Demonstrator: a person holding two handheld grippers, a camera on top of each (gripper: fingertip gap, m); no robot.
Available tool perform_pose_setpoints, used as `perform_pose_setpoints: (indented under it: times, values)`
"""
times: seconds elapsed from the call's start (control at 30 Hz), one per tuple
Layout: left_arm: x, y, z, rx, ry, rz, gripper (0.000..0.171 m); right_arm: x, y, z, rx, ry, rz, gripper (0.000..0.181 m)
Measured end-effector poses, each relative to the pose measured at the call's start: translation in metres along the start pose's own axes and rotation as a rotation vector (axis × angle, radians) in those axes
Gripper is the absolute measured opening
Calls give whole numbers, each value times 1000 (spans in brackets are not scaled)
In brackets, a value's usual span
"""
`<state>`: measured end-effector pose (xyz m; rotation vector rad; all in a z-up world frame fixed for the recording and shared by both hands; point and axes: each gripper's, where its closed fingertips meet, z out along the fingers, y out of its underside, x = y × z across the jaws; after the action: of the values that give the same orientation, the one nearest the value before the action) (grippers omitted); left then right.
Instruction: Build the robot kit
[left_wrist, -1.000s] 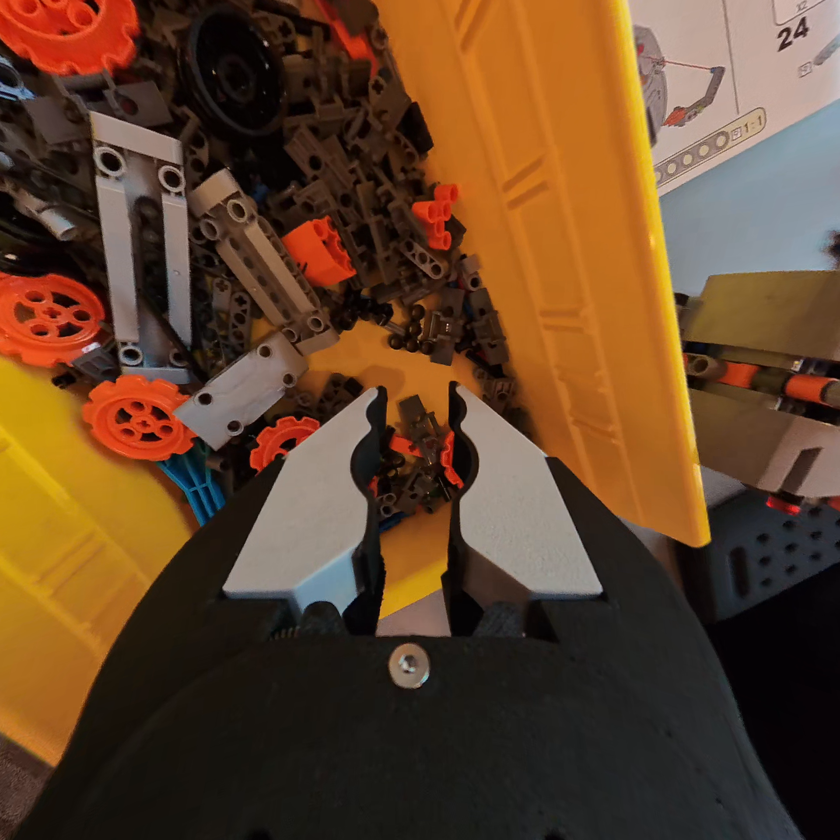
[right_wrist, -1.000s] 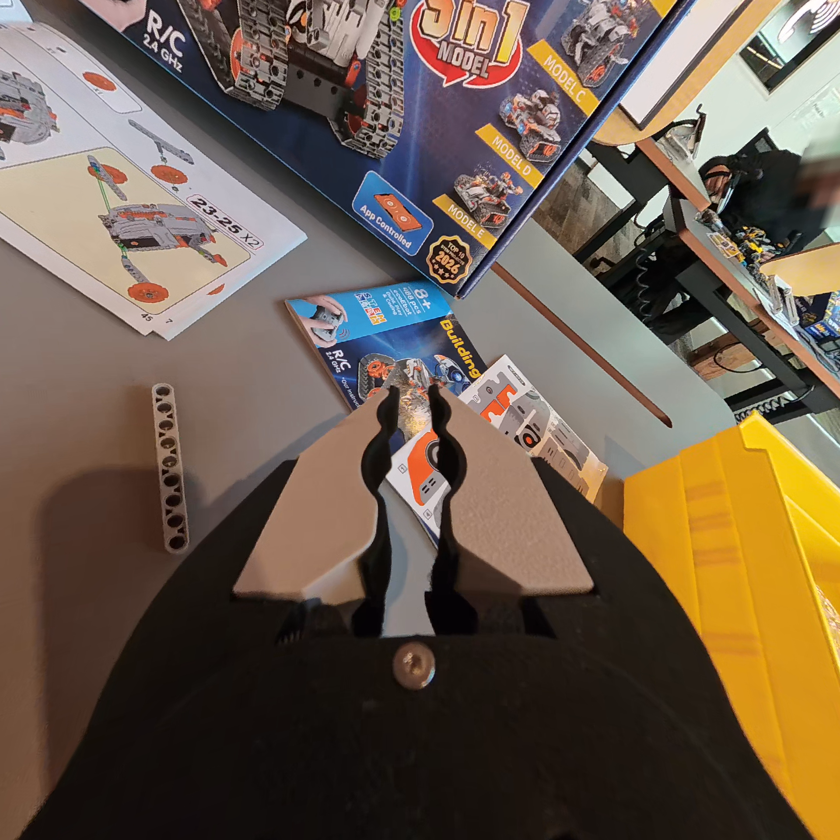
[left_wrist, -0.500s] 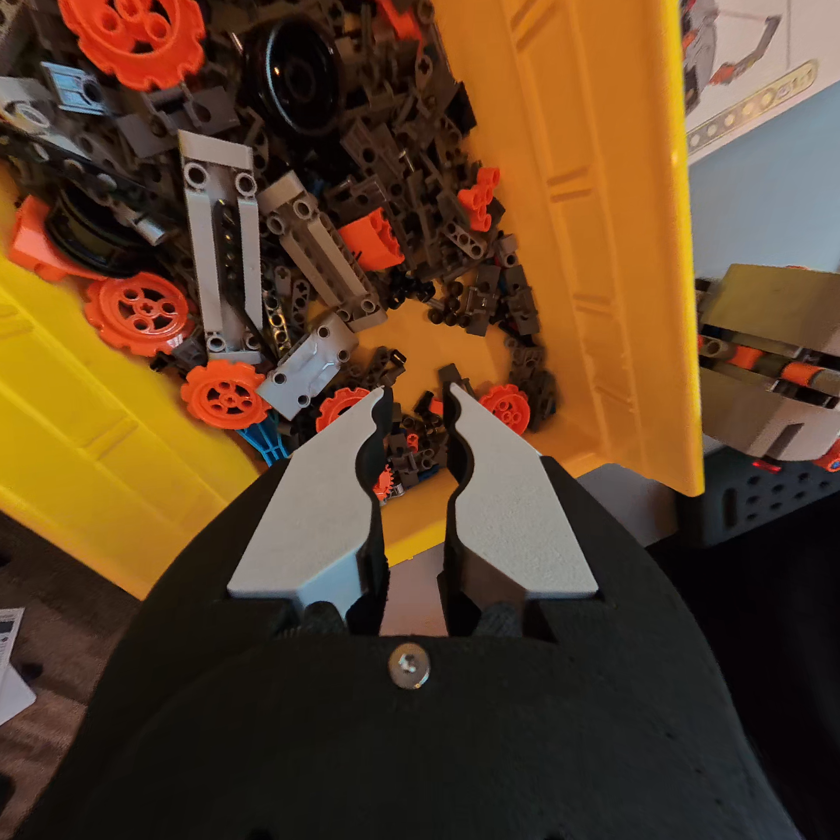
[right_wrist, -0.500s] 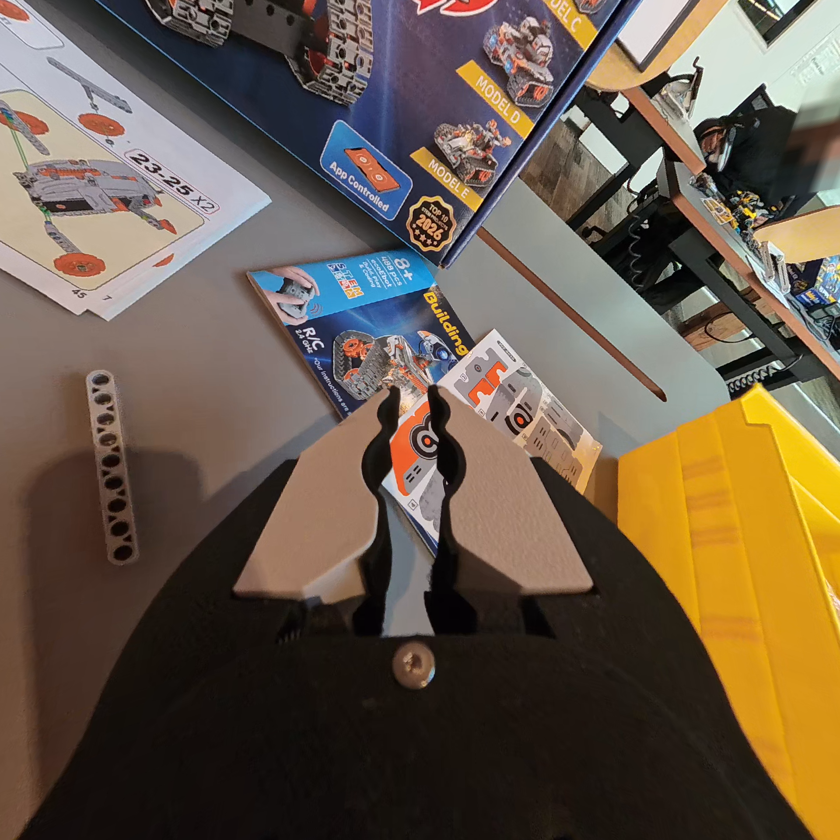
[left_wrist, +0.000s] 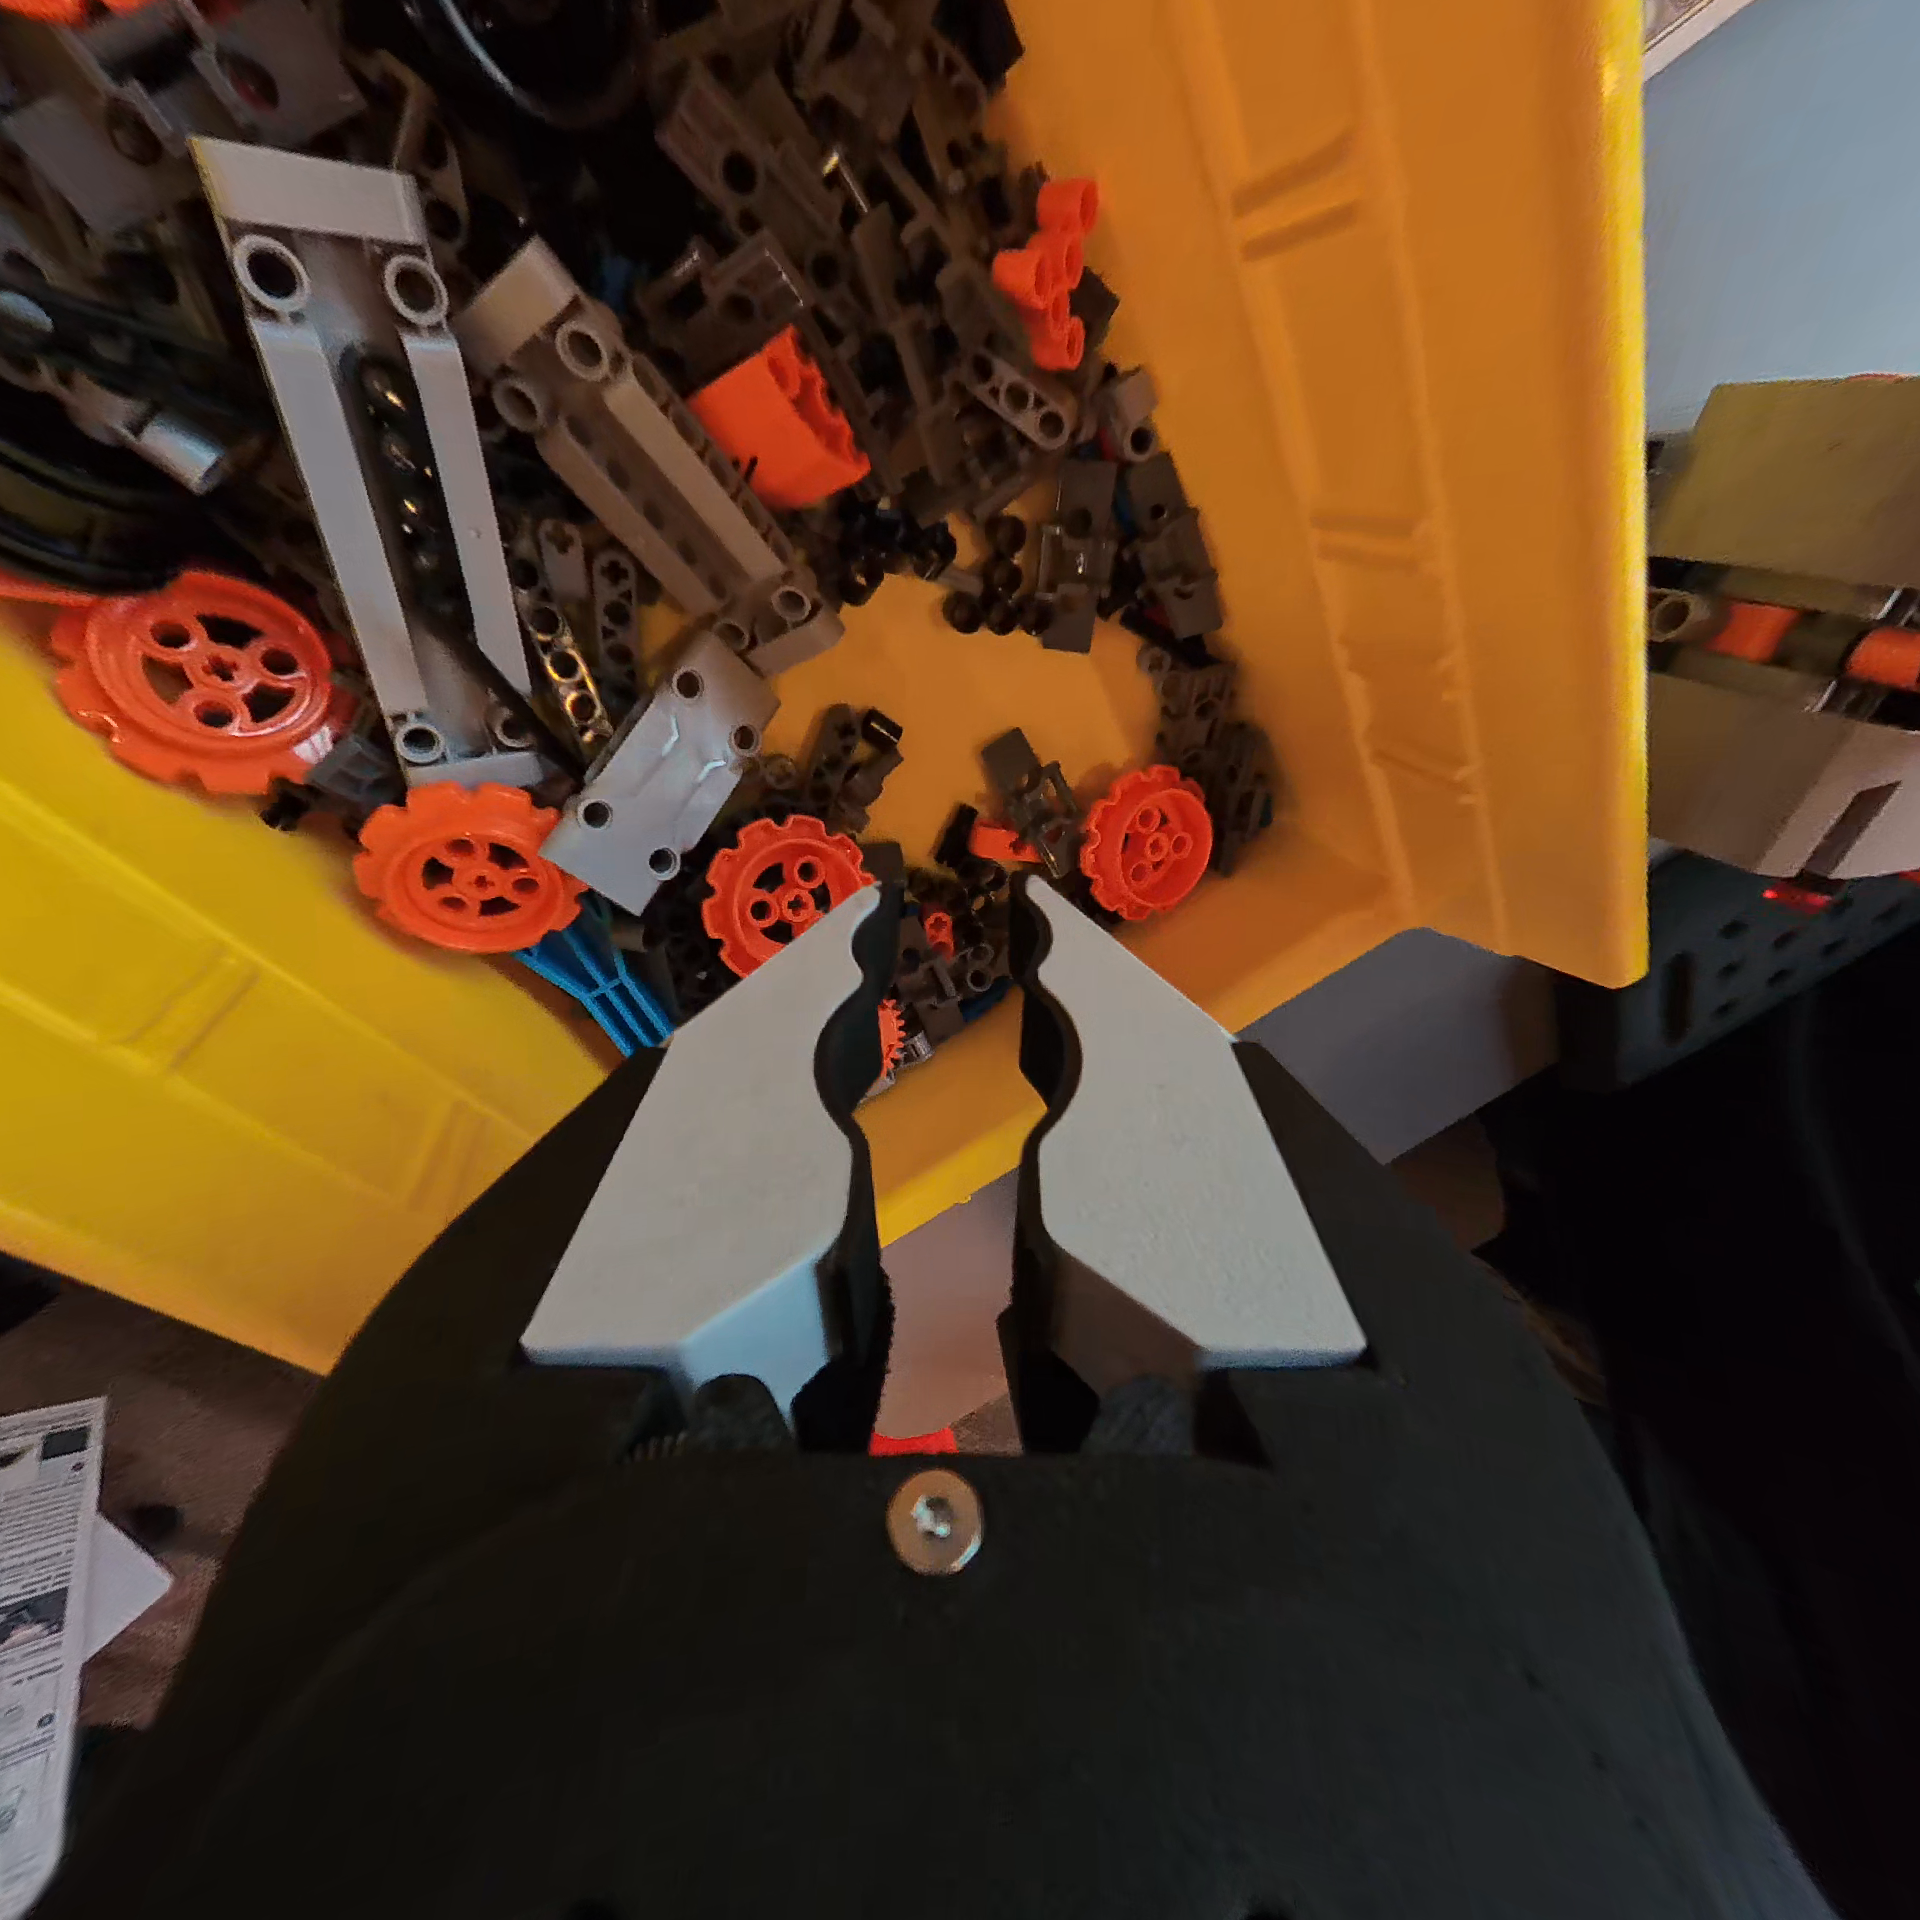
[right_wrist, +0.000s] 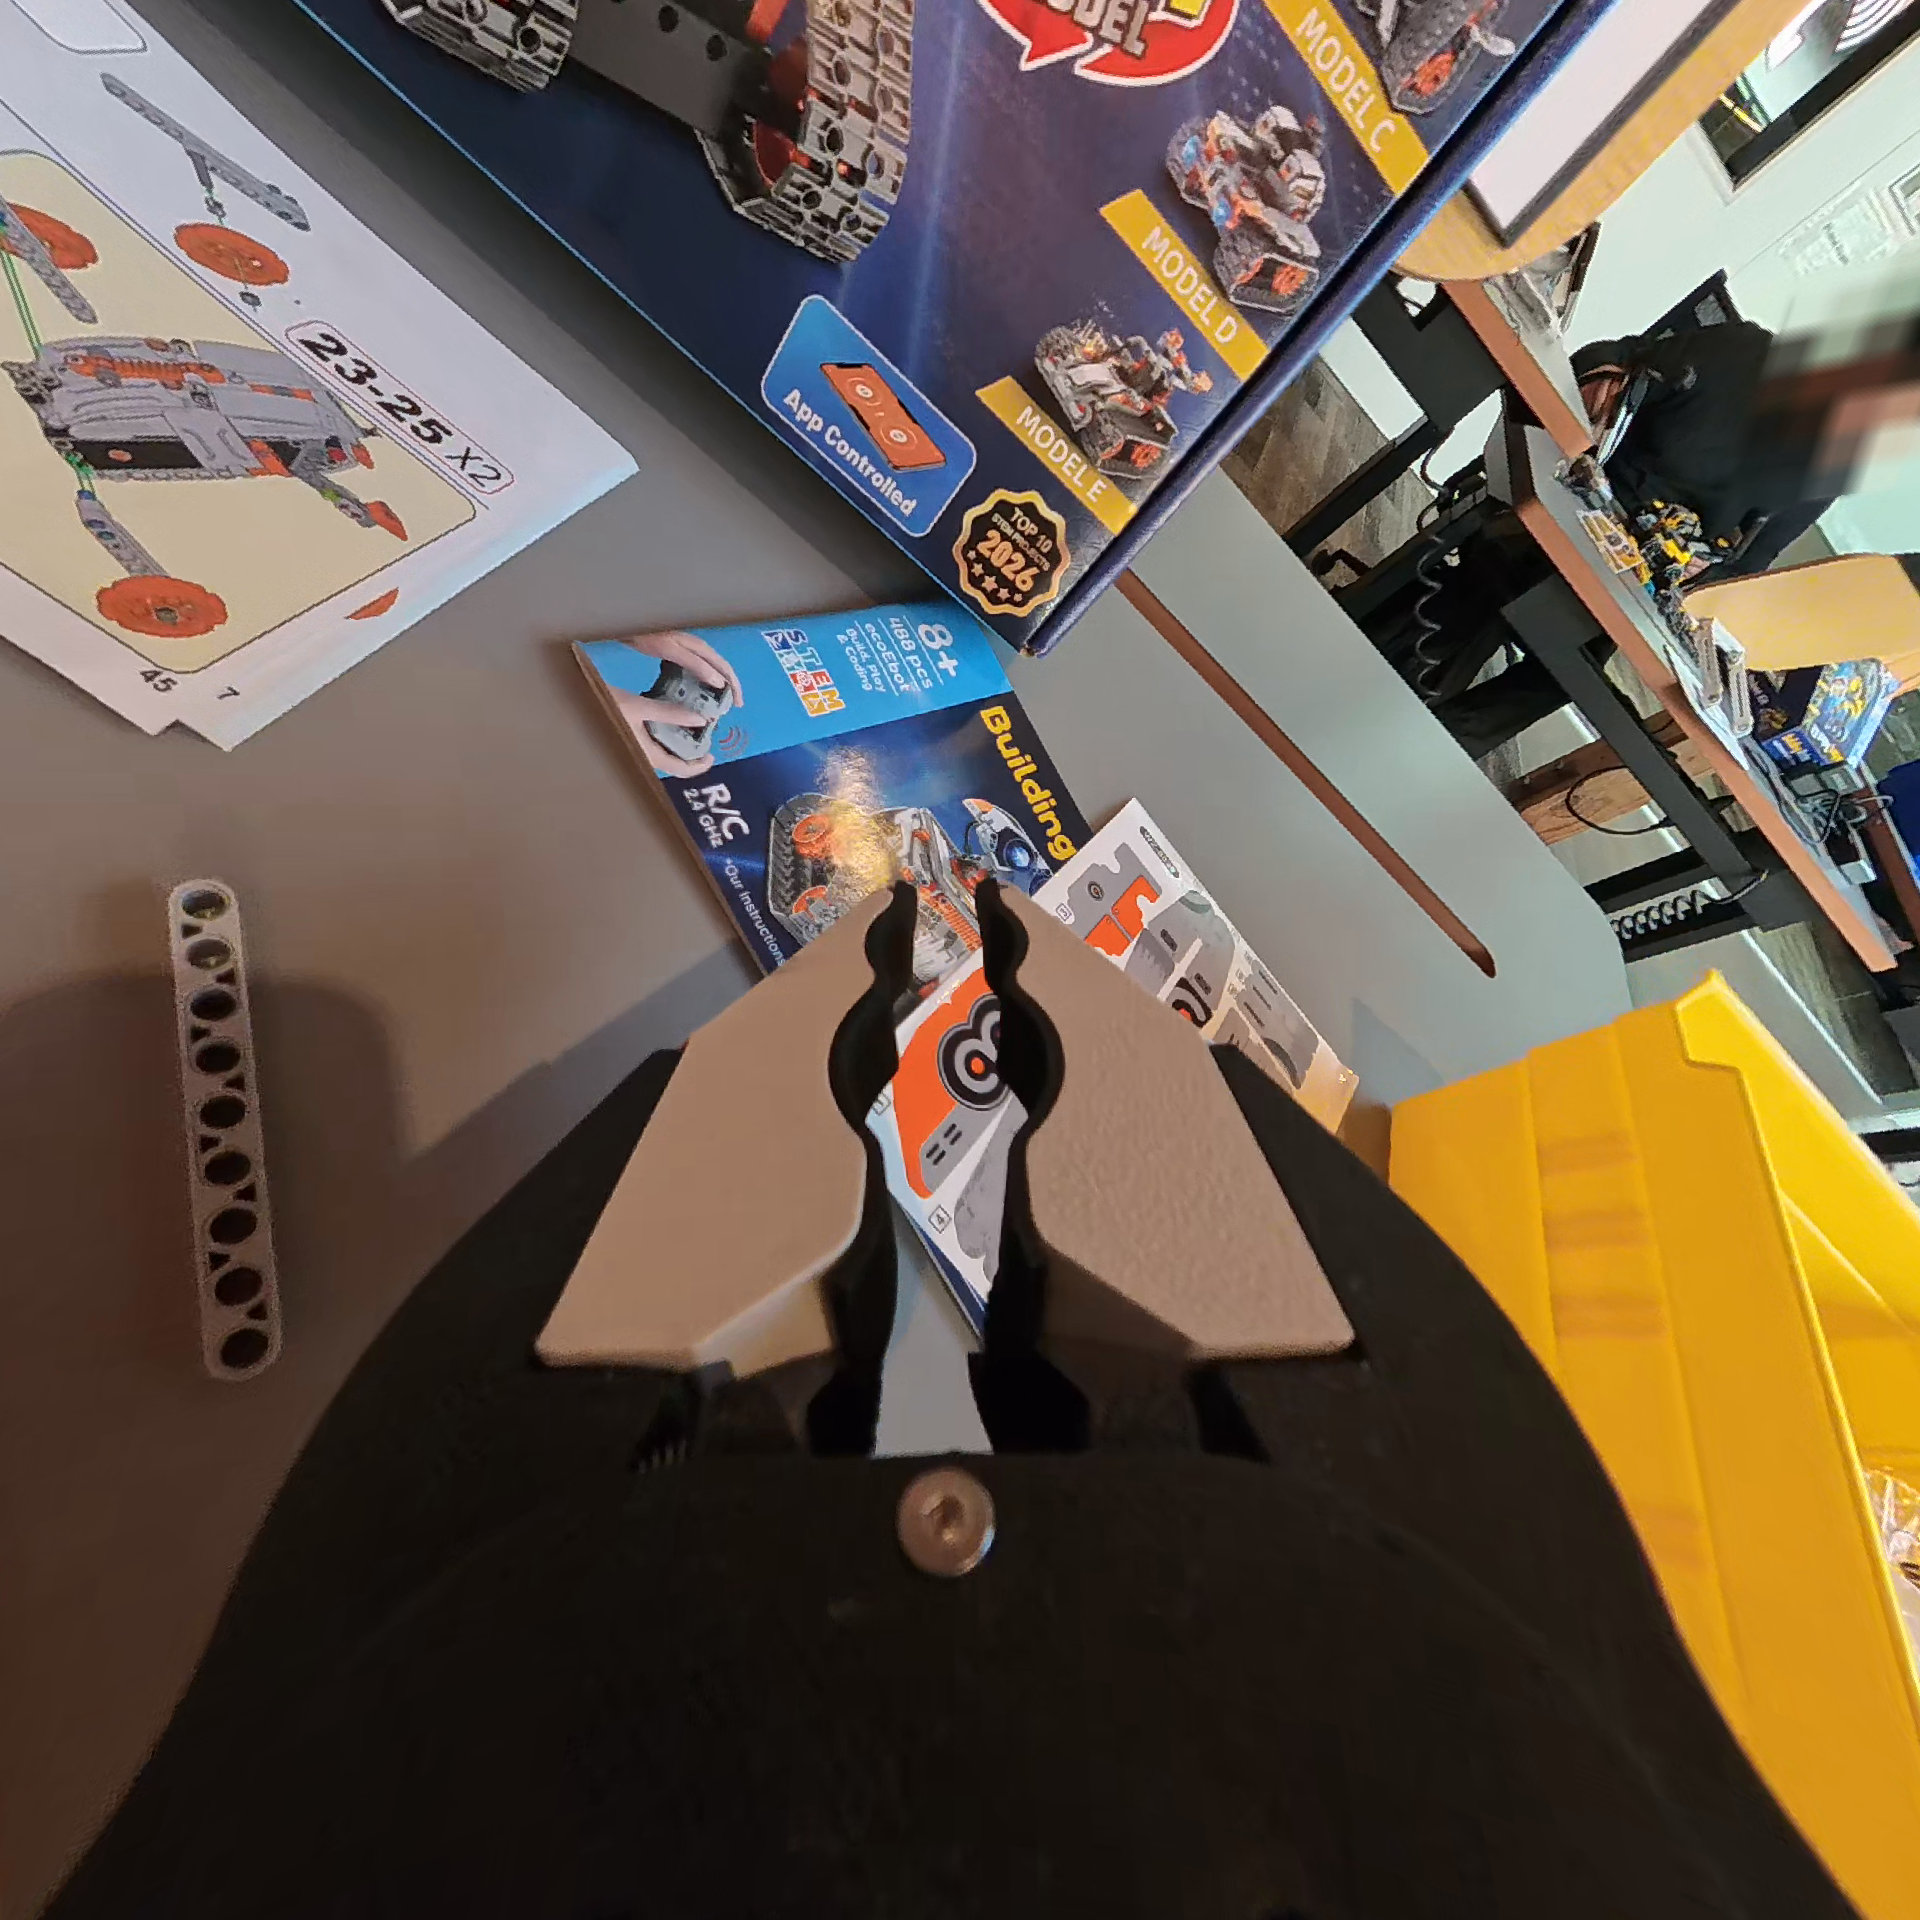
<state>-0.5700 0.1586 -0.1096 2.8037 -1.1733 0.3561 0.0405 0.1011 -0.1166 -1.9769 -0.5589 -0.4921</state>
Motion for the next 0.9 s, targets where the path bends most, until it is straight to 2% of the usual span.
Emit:
perform_pose_setpoints:
  times: [0.17,0.37,0.7,0.9]
  values:
    - [9,7,4,-23,107,-1,17,-1,-2,1,2,3,-18,11]
    - [19,14,16,-111,150,25,17,-3,0,3,-4,-2,-25,11]
    - [4,16,28,-173,88,-63,21,-5,-2,4,-10,-3,-56,11]
    - [0,20,41,-257,20,52,16,-7,-1,4,-15,-10,-61,11]
